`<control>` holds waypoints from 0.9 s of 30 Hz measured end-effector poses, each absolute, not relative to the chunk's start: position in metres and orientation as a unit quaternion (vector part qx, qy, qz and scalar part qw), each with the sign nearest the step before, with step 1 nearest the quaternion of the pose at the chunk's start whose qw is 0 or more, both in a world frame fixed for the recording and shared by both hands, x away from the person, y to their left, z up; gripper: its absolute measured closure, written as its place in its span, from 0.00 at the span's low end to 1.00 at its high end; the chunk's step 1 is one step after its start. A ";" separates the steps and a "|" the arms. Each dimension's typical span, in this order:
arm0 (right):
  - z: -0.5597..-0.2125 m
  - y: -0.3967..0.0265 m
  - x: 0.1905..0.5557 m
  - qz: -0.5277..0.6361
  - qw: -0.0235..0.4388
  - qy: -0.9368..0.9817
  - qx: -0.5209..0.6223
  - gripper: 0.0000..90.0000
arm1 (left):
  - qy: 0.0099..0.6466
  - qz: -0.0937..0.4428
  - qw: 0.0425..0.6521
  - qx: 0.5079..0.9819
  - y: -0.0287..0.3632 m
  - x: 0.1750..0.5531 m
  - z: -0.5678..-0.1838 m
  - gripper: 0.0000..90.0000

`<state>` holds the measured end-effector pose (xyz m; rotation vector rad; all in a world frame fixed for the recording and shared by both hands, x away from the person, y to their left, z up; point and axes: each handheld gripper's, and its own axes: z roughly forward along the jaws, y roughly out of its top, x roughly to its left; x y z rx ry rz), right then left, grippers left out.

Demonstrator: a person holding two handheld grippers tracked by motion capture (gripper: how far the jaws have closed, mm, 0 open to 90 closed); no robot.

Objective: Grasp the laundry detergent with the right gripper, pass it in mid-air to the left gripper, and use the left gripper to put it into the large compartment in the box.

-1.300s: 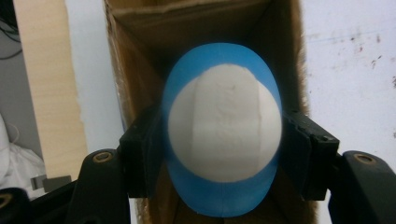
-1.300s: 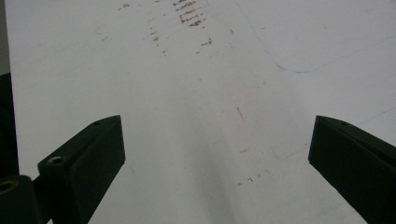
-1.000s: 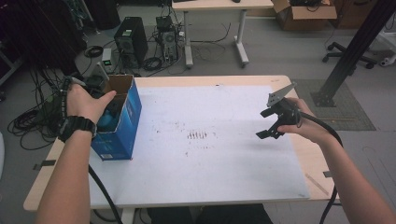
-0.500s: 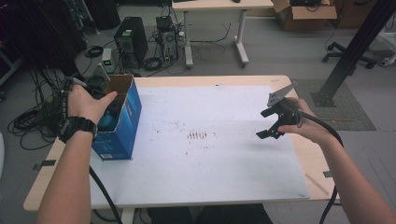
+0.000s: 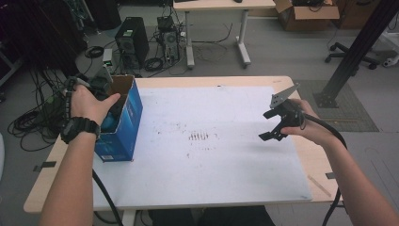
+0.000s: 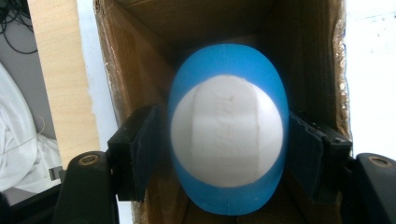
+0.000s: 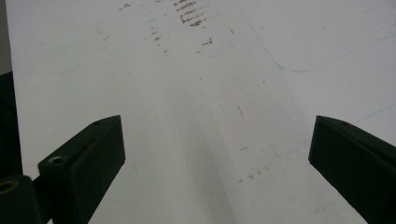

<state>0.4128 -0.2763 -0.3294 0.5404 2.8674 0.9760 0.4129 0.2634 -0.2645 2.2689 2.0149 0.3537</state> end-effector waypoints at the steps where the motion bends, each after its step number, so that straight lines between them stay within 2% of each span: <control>1: -0.329 -0.276 0.413 0.317 0.032 0.931 0.176 0.04 | 0.658 0.113 0.044 0.743 0.263 0.413 -0.265 0.35; 12: -0.329 -0.277 0.410 0.316 0.034 0.931 0.177 0.04 | 0.649 0.121 0.045 0.750 0.259 0.412 -0.250 0.29; 27: -0.327 -0.277 0.408 0.312 0.037 0.933 0.175 0.04 | 0.602 0.166 0.081 0.777 0.228 0.396 -0.175 0.20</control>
